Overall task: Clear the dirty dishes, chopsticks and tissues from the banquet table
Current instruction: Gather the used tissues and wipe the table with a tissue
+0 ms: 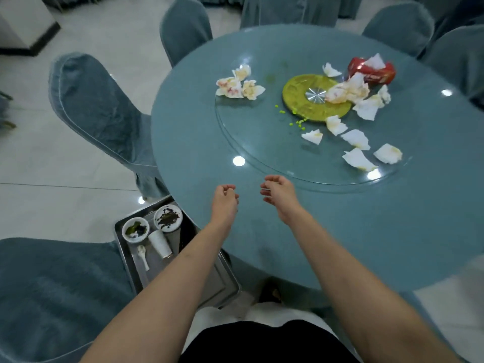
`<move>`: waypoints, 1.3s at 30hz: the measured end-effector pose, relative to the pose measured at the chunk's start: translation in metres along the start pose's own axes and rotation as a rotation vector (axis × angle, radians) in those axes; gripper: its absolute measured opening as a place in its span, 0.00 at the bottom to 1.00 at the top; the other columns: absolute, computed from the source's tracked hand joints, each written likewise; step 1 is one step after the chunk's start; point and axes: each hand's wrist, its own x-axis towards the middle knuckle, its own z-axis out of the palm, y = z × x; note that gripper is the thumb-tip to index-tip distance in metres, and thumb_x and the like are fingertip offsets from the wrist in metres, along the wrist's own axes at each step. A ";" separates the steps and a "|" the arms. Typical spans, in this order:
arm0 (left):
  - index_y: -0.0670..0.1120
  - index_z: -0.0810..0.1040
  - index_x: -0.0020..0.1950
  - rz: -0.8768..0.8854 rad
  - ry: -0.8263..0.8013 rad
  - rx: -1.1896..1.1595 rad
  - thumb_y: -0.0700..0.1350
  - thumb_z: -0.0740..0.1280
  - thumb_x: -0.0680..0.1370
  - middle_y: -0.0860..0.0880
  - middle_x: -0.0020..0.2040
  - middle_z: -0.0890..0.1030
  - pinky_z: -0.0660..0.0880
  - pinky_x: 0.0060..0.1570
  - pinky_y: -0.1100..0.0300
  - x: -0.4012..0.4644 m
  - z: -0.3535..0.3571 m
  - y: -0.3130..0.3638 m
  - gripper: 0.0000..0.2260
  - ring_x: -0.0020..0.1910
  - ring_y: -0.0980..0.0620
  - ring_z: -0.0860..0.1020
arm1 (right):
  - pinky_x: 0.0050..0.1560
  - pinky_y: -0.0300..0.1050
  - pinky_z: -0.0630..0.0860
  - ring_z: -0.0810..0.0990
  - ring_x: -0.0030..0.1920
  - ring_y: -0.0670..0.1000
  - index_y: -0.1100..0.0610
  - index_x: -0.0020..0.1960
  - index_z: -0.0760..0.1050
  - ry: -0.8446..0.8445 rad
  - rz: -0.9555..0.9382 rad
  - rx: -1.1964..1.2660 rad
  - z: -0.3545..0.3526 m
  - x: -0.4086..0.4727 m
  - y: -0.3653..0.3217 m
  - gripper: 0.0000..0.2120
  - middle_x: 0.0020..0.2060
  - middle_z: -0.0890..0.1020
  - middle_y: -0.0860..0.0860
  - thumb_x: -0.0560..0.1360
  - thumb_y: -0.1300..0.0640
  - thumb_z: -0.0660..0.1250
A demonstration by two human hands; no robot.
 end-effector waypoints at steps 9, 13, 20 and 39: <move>0.44 0.74 0.59 0.019 -0.072 0.061 0.38 0.55 0.84 0.47 0.43 0.76 0.69 0.32 0.62 0.015 0.139 0.020 0.10 0.34 0.54 0.72 | 0.40 0.43 0.76 0.81 0.41 0.51 0.55 0.54 0.76 0.052 -0.028 0.038 -0.107 0.064 -0.037 0.07 0.46 0.82 0.55 0.80 0.64 0.62; 0.47 0.74 0.55 0.044 -0.120 0.112 0.40 0.56 0.83 0.47 0.45 0.78 0.72 0.39 0.59 0.024 0.180 0.026 0.08 0.38 0.52 0.74 | 0.40 0.43 0.76 0.81 0.43 0.51 0.55 0.53 0.76 0.085 -0.019 0.066 -0.141 0.082 -0.047 0.07 0.46 0.82 0.54 0.79 0.64 0.62; 0.47 0.75 0.56 0.054 -0.160 0.175 0.39 0.57 0.83 0.47 0.46 0.79 0.72 0.44 0.56 0.051 0.226 0.030 0.08 0.40 0.50 0.75 | 0.41 0.43 0.75 0.81 0.43 0.51 0.55 0.54 0.76 0.160 0.017 0.069 -0.179 0.113 -0.047 0.08 0.47 0.83 0.54 0.79 0.64 0.62; 0.43 0.75 0.59 -0.023 -0.168 0.215 0.38 0.57 0.83 0.48 0.43 0.77 0.72 0.38 0.58 0.183 0.261 0.066 0.09 0.36 0.52 0.73 | 0.42 0.44 0.77 0.79 0.38 0.49 0.56 0.51 0.77 0.167 0.022 -0.012 -0.143 0.244 -0.088 0.07 0.44 0.81 0.56 0.78 0.67 0.64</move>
